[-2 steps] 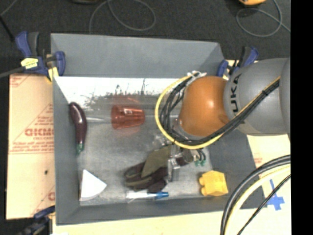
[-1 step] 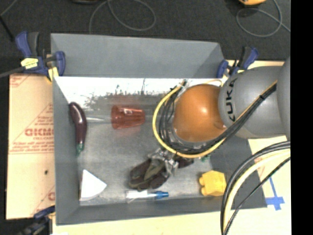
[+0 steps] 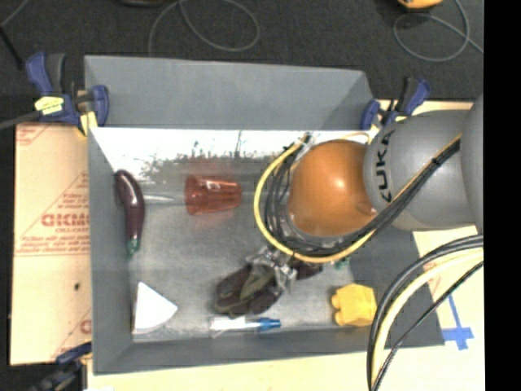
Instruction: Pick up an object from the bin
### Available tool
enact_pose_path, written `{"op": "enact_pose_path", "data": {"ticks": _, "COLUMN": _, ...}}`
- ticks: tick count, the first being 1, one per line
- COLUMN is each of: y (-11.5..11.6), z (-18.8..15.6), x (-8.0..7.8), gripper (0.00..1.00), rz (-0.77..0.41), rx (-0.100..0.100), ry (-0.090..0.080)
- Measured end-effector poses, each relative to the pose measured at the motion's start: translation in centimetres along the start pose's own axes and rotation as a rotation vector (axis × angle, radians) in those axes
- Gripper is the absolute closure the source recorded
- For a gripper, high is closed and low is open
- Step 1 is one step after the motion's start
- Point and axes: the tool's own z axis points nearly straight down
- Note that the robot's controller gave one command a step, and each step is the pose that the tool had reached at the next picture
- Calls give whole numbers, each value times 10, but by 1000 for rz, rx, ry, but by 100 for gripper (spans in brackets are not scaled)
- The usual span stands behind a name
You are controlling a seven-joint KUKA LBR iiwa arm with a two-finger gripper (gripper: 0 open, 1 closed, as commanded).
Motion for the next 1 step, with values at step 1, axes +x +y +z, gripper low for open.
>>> {"op": "enact_pose_path", "data": {"ticks": 1, "y": 1, "z": -189, "x": -5, "gripper": 100, "rz": 48, "rx": 5, "ry": -6}}
